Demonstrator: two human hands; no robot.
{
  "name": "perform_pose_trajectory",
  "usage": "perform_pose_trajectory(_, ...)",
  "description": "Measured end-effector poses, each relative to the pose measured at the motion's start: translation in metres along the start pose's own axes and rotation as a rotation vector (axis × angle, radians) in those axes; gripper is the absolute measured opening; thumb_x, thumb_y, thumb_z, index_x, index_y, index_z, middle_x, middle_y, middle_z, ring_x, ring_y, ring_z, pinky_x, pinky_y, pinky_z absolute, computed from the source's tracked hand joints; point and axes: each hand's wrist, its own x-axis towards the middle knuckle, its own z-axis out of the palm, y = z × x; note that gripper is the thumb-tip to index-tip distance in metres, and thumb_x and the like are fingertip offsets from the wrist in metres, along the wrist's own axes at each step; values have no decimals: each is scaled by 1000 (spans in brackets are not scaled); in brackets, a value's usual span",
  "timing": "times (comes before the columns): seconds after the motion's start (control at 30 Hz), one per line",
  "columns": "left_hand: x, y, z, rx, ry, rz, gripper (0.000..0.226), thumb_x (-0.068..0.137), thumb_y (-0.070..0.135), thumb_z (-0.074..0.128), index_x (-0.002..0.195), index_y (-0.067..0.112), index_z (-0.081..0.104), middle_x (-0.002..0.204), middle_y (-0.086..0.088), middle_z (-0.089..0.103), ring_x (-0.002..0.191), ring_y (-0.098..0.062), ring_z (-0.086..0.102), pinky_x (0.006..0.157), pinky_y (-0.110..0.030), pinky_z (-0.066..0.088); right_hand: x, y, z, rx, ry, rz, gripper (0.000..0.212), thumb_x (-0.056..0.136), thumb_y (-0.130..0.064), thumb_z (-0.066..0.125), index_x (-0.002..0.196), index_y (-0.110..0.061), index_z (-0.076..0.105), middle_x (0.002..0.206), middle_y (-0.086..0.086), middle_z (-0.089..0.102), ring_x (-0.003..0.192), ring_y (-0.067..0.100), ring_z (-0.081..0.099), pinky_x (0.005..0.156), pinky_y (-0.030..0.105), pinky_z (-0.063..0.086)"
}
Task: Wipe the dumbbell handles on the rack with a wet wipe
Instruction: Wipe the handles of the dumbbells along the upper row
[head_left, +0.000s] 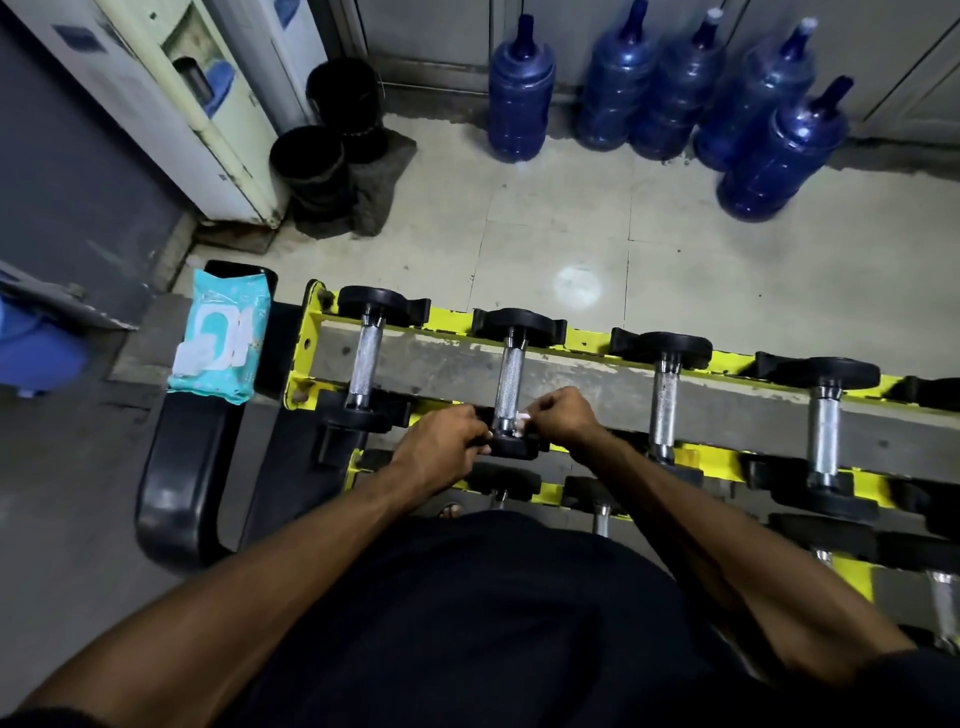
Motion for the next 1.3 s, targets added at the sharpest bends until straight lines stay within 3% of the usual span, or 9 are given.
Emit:
perform_pose_trajectory(0.23, 2, 0, -6, 61, -30, 57, 21, 91, 35, 68, 103, 18, 74, 95, 1, 65, 87, -19, 62, 72, -35, 53, -17, -2, -8, 174, -89, -71, 25, 71, -3, 86, 83, 12, 70, 72, 16, 70, 58, 15, 63, 55, 29, 50)
perform_pose_trajectory(0.4, 3, -2, -7, 71, -18, 102, 18, 92, 33, 66, 102, 19, 72, 95, -1, 64, 87, -22, 62, 72, -33, 51, -16, -34, -5, -295, 5, -536, 10, 81, -19, 81, 88, -13, 80, 82, -2, 75, 56, -7, 60, 56, 14, 46)
perform_pose_trajectory(0.57, -2, -8, -3, 27, -2, 136, 18, 90, 29, 70, 102, 16, 75, 92, -2, 62, 84, -23, 62, 67, -34, 53, -2, -52, -4, -655, 34, -739, 8, 84, -14, 70, 85, -13, 77, 86, 6, 69, 79, 24, 64, 66, 35, 52)
perform_pose_trajectory(0.7, -9, -16, -1, -20, -44, 131, 29, 91, 31, 68, 118, 23, 71, 102, 2, 61, 91, -19, 61, 71, -37, 55, -12, -45, -10, -858, -253, -723, 13, 87, -23, 70, 89, -11, 75, 88, 7, 65, 78, 26, 63, 66, 35, 51)
perform_pose_trajectory(0.83, -20, -15, 2, -10, -70, 121, 42, 93, 32, 65, 134, 22, 60, 110, 4, 56, 96, -14, 57, 78, -37, 55, -8, -50, -8, -788, 24, -715, 22, 89, -14, 68, 110, -11, 73, 106, 7, 63, 98, 25, 61, 74, 23, 38)
perform_pose_trajectory(0.9, -23, -14, 3, 11, -85, 128, 47, 94, 33, 64, 138, 21, 56, 116, 3, 54, 102, -16, 57, 82, -38, 54, -12, -58, -2, -883, -29, -722, 23, 91, -13, 66, 113, -9, 71, 112, 9, 58, 98, 25, 60, 74, 26, 40)
perform_pose_trajectory(1.0, -27, -13, 4, 45, -97, 132, 47, 94, 33, 63, 139, 21, 55, 124, 0, 52, 106, -20, 57, 85, -39, 53, -24, -72, 6, -1106, -329, -728, 18, 93, -18, 64, 107, -7, 66, 101, 4, 49, 92, 21, 58, 73, 27, 44)
perform_pose_trajectory(1.17, -31, -11, 4, 90, -132, 130, 53, 94, 31, 61, 144, 20, 48, 127, 0, 49, 111, -21, 55, 89, -41, 53, -13, -96, 8, -1217, -255, -748, 16, 91, -4, 58, 104, -3, 68, 102, 10, 53, 94, 29, 61, 70, 30, 43)
perform_pose_trajectory(1.3, -33, -11, 2, 122, -144, 114, 34, 92, 28, 61, 124, 19, 60, 123, 0, 46, 105, -23, 56, 85, -41, 53, -19, -104, 26, -1396, -488, -685, 12, 92, -12, 60, 100, -5, 65, 99, 11, 60, 89, 28, 59, 73, 32, 48)
